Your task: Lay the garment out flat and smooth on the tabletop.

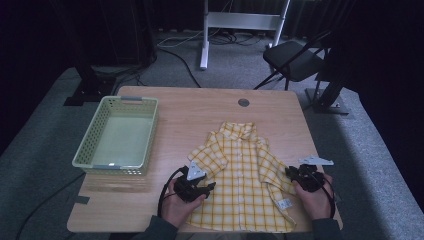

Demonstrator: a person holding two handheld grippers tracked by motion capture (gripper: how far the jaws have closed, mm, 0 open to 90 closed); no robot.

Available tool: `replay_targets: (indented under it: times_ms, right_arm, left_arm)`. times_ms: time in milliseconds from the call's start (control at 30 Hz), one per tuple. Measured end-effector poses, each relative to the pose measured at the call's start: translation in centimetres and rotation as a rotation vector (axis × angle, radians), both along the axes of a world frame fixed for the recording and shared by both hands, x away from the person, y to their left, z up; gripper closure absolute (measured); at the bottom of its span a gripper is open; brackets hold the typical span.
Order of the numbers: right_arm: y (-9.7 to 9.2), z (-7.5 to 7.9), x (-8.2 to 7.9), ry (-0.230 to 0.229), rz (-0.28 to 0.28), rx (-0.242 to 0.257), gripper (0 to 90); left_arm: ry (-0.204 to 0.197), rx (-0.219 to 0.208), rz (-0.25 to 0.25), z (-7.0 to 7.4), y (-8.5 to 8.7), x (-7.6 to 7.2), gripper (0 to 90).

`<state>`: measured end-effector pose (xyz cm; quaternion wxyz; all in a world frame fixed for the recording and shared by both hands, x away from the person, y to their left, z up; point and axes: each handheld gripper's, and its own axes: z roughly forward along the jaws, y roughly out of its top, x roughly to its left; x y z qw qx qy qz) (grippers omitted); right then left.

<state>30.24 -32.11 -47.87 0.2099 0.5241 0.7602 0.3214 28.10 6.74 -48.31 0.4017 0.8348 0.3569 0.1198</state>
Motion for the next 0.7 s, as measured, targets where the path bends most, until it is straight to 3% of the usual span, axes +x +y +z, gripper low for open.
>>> replay_targets:
  times_ms: [200, 433, 700]
  right_arm:
    - [-0.3, 0.4, -0.7, -0.023, -0.010, -0.007, 86.9]
    - [-0.9, 1.0, -1.5, -0.050, -0.029, 0.004, 87.4]
    - [-1.5, 1.2, -2.1, -0.051, -0.047, 0.012, 87.2]
  left_arm:
    - [-0.001, -0.001, 0.001, 0.0, 0.0, 0.0, 50.3]
    - [-0.003, 0.000, 0.002, 0.0, 0.0, -0.1, 50.3]
    - [-0.004, -0.001, 0.003, 0.0, 0.0, -0.1, 50.3]
